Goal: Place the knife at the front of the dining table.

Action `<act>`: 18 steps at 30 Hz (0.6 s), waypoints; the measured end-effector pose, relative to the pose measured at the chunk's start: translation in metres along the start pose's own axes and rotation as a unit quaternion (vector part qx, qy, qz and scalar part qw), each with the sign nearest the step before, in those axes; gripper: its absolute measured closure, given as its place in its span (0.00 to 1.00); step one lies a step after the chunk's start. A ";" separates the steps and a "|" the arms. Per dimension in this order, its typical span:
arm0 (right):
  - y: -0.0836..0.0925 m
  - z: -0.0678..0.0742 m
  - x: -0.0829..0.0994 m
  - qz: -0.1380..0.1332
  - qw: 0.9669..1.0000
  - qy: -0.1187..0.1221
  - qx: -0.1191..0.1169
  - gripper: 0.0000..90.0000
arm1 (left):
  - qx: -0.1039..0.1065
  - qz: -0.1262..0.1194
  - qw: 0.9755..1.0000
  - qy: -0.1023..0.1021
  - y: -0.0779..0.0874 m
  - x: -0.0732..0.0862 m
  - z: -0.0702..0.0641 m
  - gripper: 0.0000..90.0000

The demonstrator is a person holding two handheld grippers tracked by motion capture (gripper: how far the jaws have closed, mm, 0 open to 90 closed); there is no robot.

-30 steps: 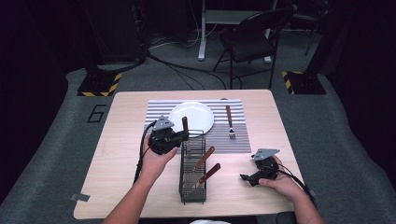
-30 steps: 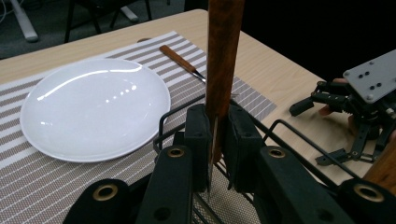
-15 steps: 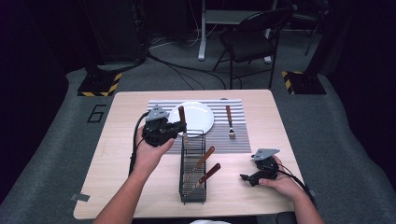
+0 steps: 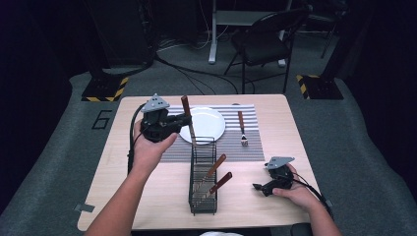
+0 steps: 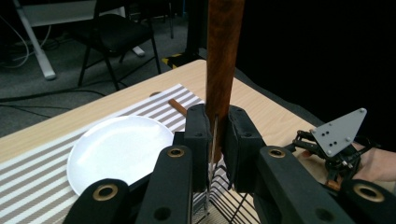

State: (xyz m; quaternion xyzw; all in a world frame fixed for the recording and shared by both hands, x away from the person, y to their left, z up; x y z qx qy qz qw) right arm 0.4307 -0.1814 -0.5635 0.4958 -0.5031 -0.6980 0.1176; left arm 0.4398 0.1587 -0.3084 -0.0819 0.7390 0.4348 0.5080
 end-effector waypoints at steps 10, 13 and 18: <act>0.000 0.000 0.000 0.000 1.000 0.001 0.000 0.00 | -0.025 -0.005 1.000 0.009 0.013 -0.003 0.021 0.89; 0.000 0.000 0.000 0.000 1.000 0.001 0.000 0.00 | -0.040 -0.004 0.999 0.016 0.014 -0.001 0.031 0.89; 0.000 0.000 0.000 0.000 1.000 0.001 0.000 0.00 | -0.054 -0.003 0.998 0.031 0.013 0.006 0.047 0.89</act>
Point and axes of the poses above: each handheld gripper's, and its own axes: y roughly backward along the jaws, x roughly out of its underside, z roughly to its left, the point moved 5 cm from there along -y, roughly forward along the jaws, and after that the axes turned 10 degrees about z, right-handed, at the moved point
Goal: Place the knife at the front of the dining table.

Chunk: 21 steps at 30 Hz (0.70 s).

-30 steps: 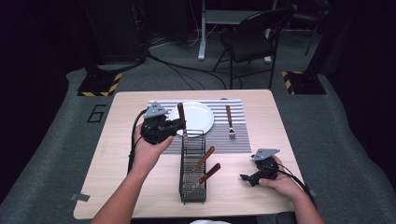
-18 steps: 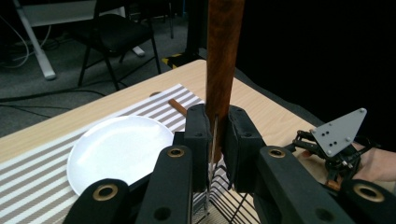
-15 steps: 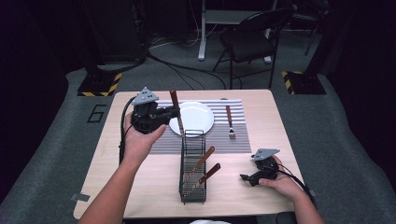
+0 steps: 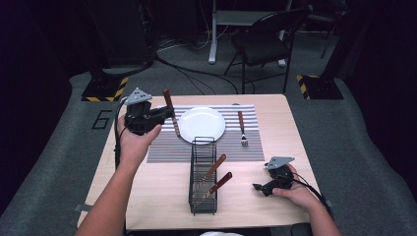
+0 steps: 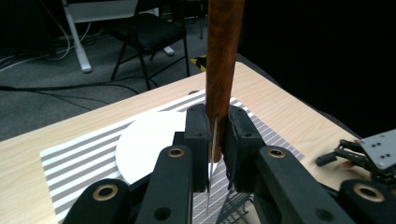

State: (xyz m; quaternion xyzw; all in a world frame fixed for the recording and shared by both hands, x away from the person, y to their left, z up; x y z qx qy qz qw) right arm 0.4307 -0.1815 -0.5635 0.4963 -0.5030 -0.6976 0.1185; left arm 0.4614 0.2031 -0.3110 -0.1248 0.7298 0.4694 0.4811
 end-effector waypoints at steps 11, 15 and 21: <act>0.000 0.000 0.000 0.000 1.000 -0.001 0.000 0.00 | -0.027 0.008 0.999 0.035 -0.016 0.028 0.032 0.89; 0.000 0.000 0.000 0.000 1.000 0.000 0.000 0.00 | -0.041 0.018 0.998 0.047 -0.028 0.042 0.044 0.89; 0.000 0.000 0.000 0.000 1.000 0.000 0.001 0.00 | -0.057 0.036 0.996 0.066 -0.047 0.064 0.064 0.89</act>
Point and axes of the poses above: each handheld gripper's, and its own axes: y roughly backward along the jaws, x roughly out of its underside, z roughly to its left, the point moved 5 cm from there along -y, roughly forward along the jaws, and after that the axes turned 10 degrees about z, right-handed, at the moved point
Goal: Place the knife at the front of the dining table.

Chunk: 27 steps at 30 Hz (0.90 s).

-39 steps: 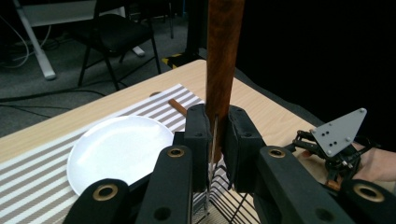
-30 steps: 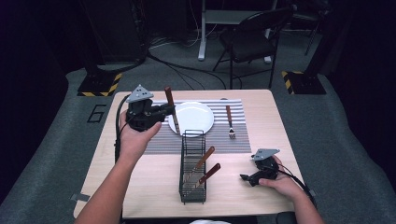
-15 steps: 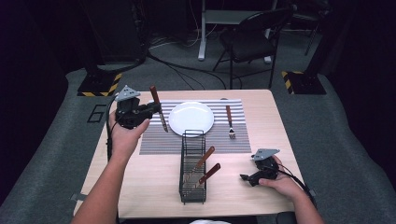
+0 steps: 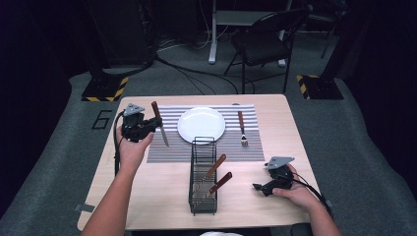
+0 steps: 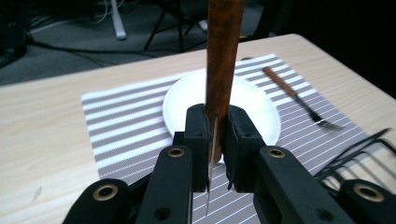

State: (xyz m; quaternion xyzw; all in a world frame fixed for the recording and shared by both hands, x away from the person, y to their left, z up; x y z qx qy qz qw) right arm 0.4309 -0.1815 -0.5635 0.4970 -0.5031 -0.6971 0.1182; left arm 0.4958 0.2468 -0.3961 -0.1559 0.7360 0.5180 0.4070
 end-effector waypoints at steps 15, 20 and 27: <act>0.000 0.000 0.000 0.000 1.000 -0.001 0.000 0.00 | -0.031 0.030 0.999 0.032 -0.026 0.028 0.028 0.89; 0.000 0.000 0.000 0.000 1.000 -0.001 0.000 0.00 | -0.037 0.035 0.998 0.028 -0.034 0.029 0.028 0.89; 0.000 0.000 0.000 0.000 1.000 -0.001 0.000 0.00 | -0.042 0.029 0.998 0.023 -0.044 0.025 0.027 0.89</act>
Point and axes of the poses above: each handheld gripper's, and its own axes: y roughly backward along the jaws, x roughly out of its underside, z roughly to its left, the point moved 5 cm from there along -y, roughly forward along the jaws, and after that the axes turned 10 degrees about z, right-handed, at the moved point
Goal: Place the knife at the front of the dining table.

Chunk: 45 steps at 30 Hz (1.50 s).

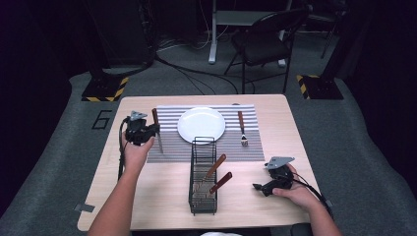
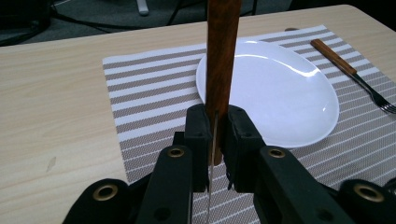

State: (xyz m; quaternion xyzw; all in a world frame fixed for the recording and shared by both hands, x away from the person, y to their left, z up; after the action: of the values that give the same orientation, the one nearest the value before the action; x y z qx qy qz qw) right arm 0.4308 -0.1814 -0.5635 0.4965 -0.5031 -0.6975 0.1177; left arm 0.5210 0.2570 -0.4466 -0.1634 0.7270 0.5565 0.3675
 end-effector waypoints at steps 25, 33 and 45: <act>0.000 0.000 0.000 0.001 1.000 0.004 -0.002 0.00 | -0.007 0.015 0.998 0.067 -0.073 -0.017 0.014 0.89; 0.000 0.000 0.000 0.001 1.000 0.003 -0.002 0.00 | -0.002 0.031 0.993 0.115 -0.091 -0.014 0.026 0.89; 0.000 0.000 0.000 0.001 1.000 0.004 -0.001 0.00 | -0.015 0.053 0.989 0.135 -0.115 -0.011 0.031 0.89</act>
State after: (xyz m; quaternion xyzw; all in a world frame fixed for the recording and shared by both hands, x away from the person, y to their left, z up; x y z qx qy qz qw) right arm 0.4301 -0.1816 -0.5636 0.4991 -0.5018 -0.6960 0.1210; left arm 0.6139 0.2459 -0.5215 -0.2039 0.7689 0.5591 0.2338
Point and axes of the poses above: each handheld gripper's, and its own axes: y roughly backward along the jaws, x roughly out of its underside, z roughly to its left, the point moved 5 cm from there along -y, roughly forward along the jaws, and after that the axes turned 10 degrees about z, right-handed, at the moved point
